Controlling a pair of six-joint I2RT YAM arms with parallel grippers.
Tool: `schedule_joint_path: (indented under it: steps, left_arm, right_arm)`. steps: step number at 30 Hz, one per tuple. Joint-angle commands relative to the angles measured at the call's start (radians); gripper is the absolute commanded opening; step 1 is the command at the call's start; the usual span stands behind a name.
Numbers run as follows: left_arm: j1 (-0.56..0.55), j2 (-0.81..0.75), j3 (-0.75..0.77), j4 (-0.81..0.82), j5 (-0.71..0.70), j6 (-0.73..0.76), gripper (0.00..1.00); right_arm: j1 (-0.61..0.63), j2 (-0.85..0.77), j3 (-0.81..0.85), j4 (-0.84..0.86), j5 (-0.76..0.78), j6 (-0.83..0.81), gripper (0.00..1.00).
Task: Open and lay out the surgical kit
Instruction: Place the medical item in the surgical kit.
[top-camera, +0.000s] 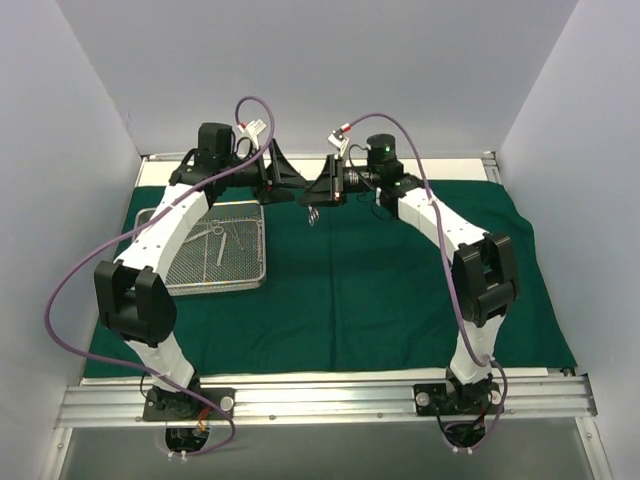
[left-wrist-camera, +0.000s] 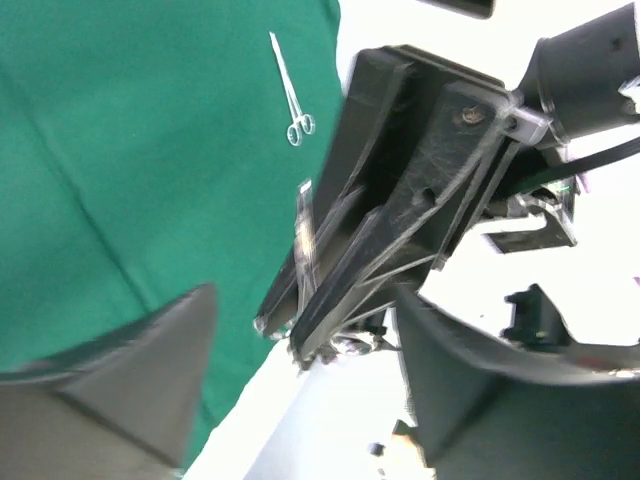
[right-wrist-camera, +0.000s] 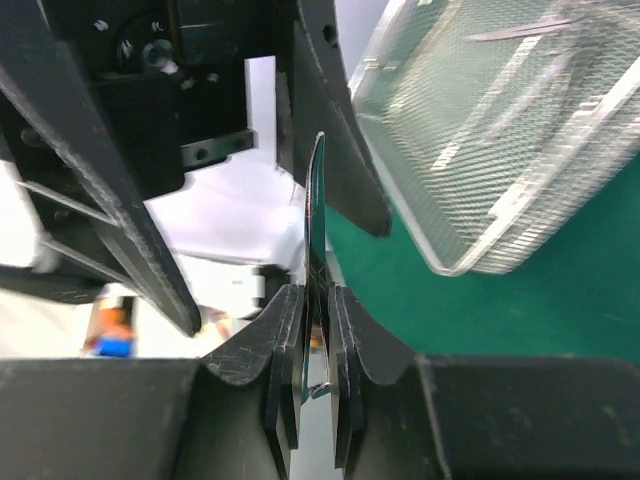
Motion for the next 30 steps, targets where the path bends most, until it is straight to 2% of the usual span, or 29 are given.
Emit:
schedule_joint_path:
  steps: [1, 2, 6, 8, 9, 12, 17, 21, 26, 30]
  left_arm:
    - [0.019, -0.02, 0.038, -0.039, -0.027, 0.071, 0.9]
    - [0.025, -0.022, 0.047, -0.091, -0.072, 0.09, 0.94]
    - [0.083, -0.032, 0.066, -0.234, -0.217, 0.209, 0.94]
    - [0.128, -0.042, 0.064, -0.301, -0.277, 0.277, 0.94]
    - [0.14, -0.045, 0.069, -0.324, -0.353, 0.303, 0.94]
    - [0.159, -0.051, 0.073, -0.406, -0.5, 0.404, 0.94]
    - [0.159, -0.086, 0.011, -0.389, -0.578, 0.44, 0.94]
    - [0.168, -0.083, -0.009, -0.372, -0.571, 0.421, 0.94]
    - [0.201, -0.014, 0.058, -0.465, -0.57, 0.423, 0.94]
    - [0.258, -0.014, 0.04, -0.444, -0.504, 0.411, 0.94]
  right_arm:
    - [-0.027, -0.055, 0.082, -0.353, 0.095, -0.292, 0.0]
    - [-0.045, -0.058, 0.085, -0.394, 0.113, -0.31, 0.0]
    - [-0.105, -0.069, 0.12, -0.69, 0.334, -0.458, 0.0]
    - [-0.134, -0.095, 0.102, -0.747, 0.516, -0.508, 0.0]
    - [-0.158, -0.104, 0.104, -0.826, 0.605, -0.524, 0.0]
    - [-0.211, -0.123, 0.088, -0.926, 0.881, -0.574, 0.0]
    - [-0.249, -0.105, 0.045, -1.005, 1.194, -0.646, 0.0]
    - [-0.264, -0.092, -0.048, -0.987, 1.303, -0.653, 0.0]
    - [-0.274, -0.066, -0.111, -0.951, 1.34, -0.619, 0.0]
    - [-0.275, -0.051, -0.168, -0.925, 1.376, -0.596, 0.0]
